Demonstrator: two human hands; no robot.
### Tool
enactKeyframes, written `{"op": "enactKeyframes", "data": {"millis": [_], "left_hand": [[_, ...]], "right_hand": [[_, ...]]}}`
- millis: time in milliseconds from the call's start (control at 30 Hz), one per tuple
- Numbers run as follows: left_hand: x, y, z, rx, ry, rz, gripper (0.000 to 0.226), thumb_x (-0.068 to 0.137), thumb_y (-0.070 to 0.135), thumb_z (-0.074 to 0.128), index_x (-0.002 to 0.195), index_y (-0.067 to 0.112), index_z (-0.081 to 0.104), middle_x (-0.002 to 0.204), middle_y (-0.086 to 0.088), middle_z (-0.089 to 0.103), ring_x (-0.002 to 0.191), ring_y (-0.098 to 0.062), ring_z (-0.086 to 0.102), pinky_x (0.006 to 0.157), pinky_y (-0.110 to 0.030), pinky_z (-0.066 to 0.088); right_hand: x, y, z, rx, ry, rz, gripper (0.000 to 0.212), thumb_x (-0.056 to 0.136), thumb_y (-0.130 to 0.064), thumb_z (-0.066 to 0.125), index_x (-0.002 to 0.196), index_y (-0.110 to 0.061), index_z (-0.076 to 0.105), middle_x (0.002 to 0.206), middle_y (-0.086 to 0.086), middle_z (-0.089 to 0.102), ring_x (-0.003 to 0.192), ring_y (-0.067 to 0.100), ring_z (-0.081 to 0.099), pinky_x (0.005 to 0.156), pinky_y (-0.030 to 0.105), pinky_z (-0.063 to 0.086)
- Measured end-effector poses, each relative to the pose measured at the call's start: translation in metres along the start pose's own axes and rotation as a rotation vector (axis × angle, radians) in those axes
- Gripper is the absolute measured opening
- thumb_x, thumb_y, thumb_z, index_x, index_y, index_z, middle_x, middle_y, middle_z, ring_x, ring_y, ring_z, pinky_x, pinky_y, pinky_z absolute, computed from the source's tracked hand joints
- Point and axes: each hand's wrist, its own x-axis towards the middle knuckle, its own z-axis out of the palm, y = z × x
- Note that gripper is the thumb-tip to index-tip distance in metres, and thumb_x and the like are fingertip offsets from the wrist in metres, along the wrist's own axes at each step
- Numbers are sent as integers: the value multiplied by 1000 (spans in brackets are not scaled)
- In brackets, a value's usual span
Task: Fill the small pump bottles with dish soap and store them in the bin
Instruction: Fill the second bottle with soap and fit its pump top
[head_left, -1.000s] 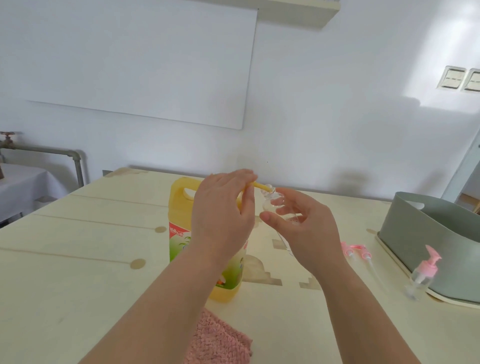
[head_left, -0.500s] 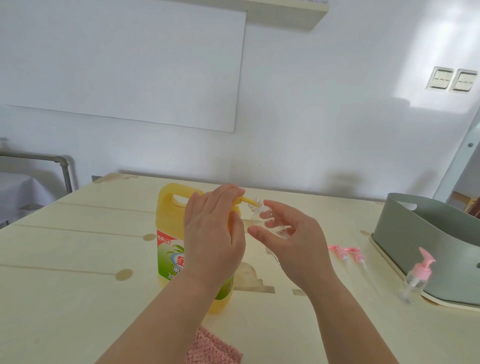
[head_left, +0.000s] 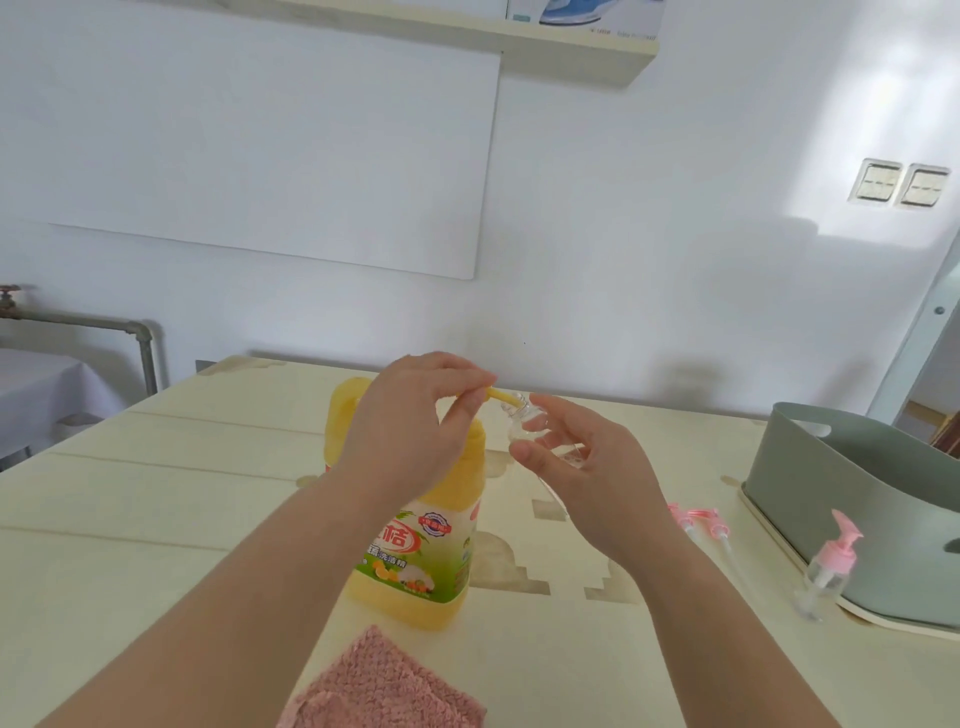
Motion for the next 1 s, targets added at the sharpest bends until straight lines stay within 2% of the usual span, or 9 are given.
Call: {"op": "enactKeyframes", "data": {"millis": [267,333,400,467,567,700,767,867,1000], "left_hand": [[11,-5,-2,-131,-132,-127,9,84,37,65,91,38,70,97,26,59,89,17,51,68,-6,33],[7,-6,1,-153,-117,-126,8,84,36,65,90,38,71,95,29,59,89,20,49,75,-10,35],[3,-8,5,-158,-87,-114,8,84,35,65,89,39,70,95,31,59,93,23,46,96,-20,35],[-2,-10,8,-148,-48,-97,10,84,35,65,91,40,69,98,30,59,95,27,43,112,-25,20],[-7,-11,12,-123,-13,-78,11,85,36,63,95,39,69,98,27,60,98,24,44,115,-24,11],[-8,-8,11,-93,-20,-84,12,87,37,62,97,40,67,97,27,58,98,29,37,113,-19,8],[-6,-6,6,-58,-55,-110,13,87,40,61,98,41,67,99,28,57,100,19,42,113,-24,17],[2,-1,-6,0,-168,-152,16,87,45,59,101,42,67,99,29,56,101,5,48,94,-25,37],[13,8,-17,41,-220,-120,15,87,45,58,99,42,66,100,27,59,92,8,53,78,-20,38]], "right_hand": [[4,5,0,-39,7,1,45,84,-37,70,127,-35,57,98,-24,64,92,-7,57,72,4,38],[5,7,2,-29,7,11,45,83,-36,71,126,-35,58,97,-24,64,92,-9,57,73,4,38],[5,8,2,-27,6,19,47,83,-36,71,128,-36,57,99,-25,64,94,-11,56,74,4,38],[3,9,3,-28,-1,21,47,83,-36,72,127,-37,57,99,-25,63,94,-13,55,74,2,37],[3,12,4,-15,-3,14,45,82,-33,73,125,-34,59,97,-23,64,92,-9,56,73,0,37],[3,10,3,-31,-11,8,44,83,-35,72,125,-36,58,99,-22,64,92,-8,56,74,2,37],[3,9,2,-38,-13,5,44,82,-35,72,124,-37,58,99,-23,64,92,-8,56,73,1,37],[3,6,0,-43,-22,4,44,83,-36,72,124,-37,58,100,-22,65,92,-8,57,73,3,37],[5,0,-3,-23,-5,-2,42,83,-35,71,125,-32,61,101,-19,67,93,-3,60,74,7,39]]}}
